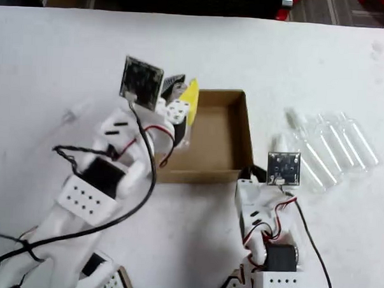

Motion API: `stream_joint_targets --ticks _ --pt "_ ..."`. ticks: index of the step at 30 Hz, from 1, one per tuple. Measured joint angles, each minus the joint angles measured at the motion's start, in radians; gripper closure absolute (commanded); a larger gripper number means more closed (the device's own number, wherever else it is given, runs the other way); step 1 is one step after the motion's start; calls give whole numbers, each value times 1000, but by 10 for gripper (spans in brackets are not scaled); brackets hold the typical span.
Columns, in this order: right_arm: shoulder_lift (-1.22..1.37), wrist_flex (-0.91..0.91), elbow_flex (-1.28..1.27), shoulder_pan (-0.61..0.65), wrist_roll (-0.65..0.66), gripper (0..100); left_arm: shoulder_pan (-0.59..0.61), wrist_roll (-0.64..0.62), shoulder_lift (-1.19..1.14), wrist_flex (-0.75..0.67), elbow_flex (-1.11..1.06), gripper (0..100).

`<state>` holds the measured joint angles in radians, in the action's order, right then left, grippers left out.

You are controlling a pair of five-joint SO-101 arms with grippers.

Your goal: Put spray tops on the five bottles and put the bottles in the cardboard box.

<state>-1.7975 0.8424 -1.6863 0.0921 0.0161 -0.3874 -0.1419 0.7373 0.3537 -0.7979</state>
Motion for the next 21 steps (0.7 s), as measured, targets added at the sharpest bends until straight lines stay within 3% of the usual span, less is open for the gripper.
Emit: stream_joint_targets --ticks 11,21 --pt "0 -127 0 -190 0 981 -9 0 -44 -456 -359 980" --pt "0 -138 0 -196 0 981 -54 68 -44 -494 -480 980"
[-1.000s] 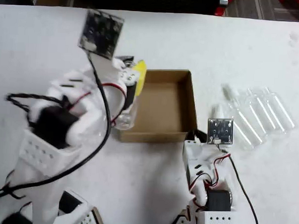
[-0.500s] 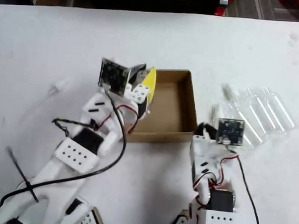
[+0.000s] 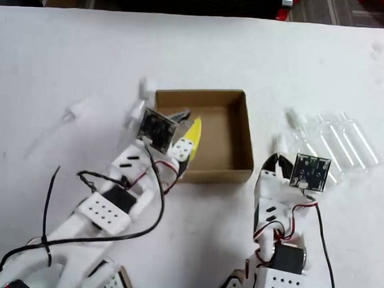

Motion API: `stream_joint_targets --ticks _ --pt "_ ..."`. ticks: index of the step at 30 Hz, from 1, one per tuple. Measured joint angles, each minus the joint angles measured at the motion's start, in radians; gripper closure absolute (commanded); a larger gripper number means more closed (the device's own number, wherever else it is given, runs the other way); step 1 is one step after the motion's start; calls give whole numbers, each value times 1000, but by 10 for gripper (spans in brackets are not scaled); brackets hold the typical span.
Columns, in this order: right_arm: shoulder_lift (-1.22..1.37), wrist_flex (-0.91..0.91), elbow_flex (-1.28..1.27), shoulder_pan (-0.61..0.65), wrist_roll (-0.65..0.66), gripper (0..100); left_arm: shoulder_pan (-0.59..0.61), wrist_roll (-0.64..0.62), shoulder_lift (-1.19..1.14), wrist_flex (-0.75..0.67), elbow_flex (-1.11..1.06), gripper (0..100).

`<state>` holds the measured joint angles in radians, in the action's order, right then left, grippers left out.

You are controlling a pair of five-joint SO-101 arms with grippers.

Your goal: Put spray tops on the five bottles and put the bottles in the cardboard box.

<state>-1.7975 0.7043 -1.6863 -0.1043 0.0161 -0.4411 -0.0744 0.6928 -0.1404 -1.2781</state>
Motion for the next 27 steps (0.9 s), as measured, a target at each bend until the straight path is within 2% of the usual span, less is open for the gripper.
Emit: stream_joint_targets --ticks 7,13,23,27 --pt "0 0 0 -8 0 981 -11 15 0 38 0 977" --pt "0 0 0 -12 0 981 -11 17 0 115 0 848" --pt "0 0 0 -12 0 981 -11 17 281 416 0 825" --pt "0 0 0 -12 0 981 -11 17 324 446 0 824"
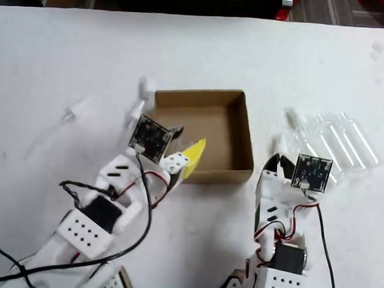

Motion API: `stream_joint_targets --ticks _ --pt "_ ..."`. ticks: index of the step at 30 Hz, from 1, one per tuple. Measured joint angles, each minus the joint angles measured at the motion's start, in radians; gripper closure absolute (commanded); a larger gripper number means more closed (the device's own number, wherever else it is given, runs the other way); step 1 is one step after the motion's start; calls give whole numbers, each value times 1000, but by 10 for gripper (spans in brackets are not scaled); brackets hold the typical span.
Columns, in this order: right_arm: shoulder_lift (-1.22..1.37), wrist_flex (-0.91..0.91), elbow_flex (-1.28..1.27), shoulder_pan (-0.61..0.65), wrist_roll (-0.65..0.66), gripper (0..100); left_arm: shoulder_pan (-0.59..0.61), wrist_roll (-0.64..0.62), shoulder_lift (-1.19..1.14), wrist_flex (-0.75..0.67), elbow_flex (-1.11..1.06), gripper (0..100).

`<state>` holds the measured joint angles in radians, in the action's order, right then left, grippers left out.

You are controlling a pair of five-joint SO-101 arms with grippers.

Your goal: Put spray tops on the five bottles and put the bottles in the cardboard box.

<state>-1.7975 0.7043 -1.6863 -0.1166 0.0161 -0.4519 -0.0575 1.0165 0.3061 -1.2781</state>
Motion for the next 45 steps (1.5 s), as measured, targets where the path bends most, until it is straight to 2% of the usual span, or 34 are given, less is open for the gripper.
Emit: stream_joint_targets --ticks 5,11,16,28,32,37,45 --pt "0 0 0 0 0 981 0 0 12 15 0 823" --pt "0 0 0 0 0 981 -2 0 12 169 8 825" --pt "0 0 0 0 0 981 -2 0 12 180 9 827" --pt "0 0 0 0 0 981 -2 -48 -12 -6 -28 828" --pt "0 0 0 0 0 981 -2 -48 -43 -18 -28 838" --pt "0 0 0 0 0 981 -2 -48 -74 -23 -28 937" --pt "0 0 0 0 0 981 -3 -49 -77 -49 -28 946"
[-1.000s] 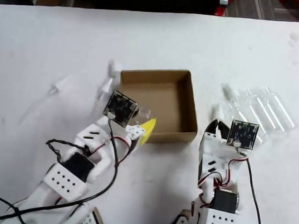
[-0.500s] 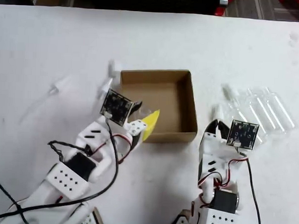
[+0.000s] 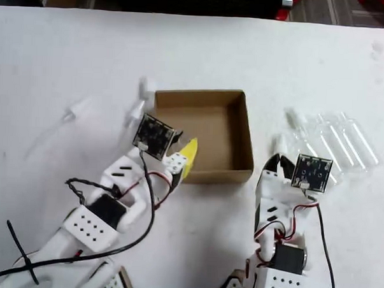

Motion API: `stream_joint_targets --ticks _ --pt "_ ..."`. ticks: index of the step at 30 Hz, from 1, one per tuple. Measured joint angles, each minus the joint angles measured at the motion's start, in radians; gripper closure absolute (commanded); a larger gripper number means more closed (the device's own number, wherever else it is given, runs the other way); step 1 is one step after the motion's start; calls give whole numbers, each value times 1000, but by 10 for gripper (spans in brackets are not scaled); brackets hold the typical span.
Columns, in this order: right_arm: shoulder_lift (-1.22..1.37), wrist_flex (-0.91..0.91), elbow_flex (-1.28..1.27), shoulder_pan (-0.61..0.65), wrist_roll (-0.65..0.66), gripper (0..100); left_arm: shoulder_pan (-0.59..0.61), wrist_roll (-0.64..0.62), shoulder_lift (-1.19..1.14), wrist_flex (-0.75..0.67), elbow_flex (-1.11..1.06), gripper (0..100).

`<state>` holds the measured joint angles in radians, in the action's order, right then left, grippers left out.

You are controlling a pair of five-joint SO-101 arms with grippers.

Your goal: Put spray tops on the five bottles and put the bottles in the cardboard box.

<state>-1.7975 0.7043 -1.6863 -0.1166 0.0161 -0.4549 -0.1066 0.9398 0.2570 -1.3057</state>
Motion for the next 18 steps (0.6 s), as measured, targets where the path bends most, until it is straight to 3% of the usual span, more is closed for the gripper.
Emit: stream_joint_targets --ticks 7,12,18 --pt "0 0 0 0 0 981 0 6 0 18 0 947" --pt "0 0 0 0 0 981 -3 92 3 44 2 947" --pt "0 0 0 0 0 981 -5 106 12 152 51 946"
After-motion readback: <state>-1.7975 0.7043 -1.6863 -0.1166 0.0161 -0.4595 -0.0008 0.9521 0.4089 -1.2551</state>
